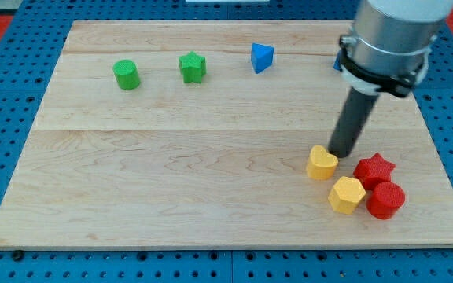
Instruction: Push the yellow heart into the group of objects
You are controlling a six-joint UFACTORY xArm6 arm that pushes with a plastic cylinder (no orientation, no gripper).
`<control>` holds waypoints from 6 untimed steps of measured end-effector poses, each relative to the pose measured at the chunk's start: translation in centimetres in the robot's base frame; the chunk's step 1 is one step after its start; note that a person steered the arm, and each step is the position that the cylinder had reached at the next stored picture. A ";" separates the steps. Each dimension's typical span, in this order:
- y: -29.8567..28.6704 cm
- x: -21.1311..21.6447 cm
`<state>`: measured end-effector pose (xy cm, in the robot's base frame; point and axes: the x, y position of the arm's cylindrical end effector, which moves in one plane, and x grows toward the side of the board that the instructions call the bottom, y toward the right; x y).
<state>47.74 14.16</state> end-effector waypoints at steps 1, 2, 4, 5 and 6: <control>-5.5 -1.9; -7.9 0.3; -2.6 1.9; -0.9 1.9; -0.9 2.1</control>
<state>49.86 13.24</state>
